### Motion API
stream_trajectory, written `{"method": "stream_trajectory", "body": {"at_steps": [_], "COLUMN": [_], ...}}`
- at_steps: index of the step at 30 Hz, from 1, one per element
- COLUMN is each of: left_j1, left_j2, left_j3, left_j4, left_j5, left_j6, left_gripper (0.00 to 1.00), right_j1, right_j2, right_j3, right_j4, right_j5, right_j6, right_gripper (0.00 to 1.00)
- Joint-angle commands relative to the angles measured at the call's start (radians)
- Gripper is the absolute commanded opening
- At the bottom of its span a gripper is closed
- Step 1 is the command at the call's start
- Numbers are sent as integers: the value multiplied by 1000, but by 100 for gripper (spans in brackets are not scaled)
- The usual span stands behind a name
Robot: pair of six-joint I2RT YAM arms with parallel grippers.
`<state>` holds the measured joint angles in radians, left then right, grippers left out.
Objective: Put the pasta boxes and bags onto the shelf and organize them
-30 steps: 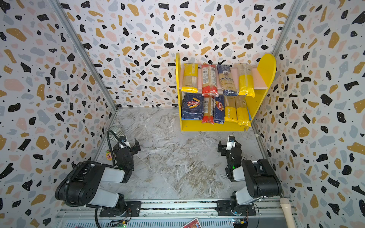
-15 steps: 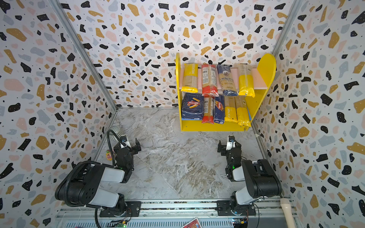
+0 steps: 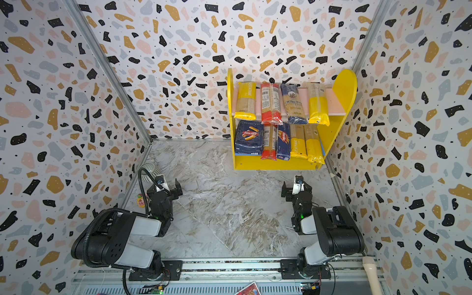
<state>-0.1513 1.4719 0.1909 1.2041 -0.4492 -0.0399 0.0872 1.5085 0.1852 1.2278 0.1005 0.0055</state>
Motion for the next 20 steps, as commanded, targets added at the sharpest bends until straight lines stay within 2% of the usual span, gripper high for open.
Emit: {"method": "stream_trajectory", "body": {"at_steps": [1,20], "left_j1": [6,6], "left_j2": [-12,-13], "left_j3": [7,5], "left_j4": [36,35], "left_j5": [7,12], "left_j6": [9,9], "left_gripper": [100,99], "right_j1": [6,12], "right_j2": [-19,-17], "right_j3": [17,16], "right_j4": [27,31], "right_j5": [10,21], "right_j6": [-10,-12], "right_gripper": [99,99]}}
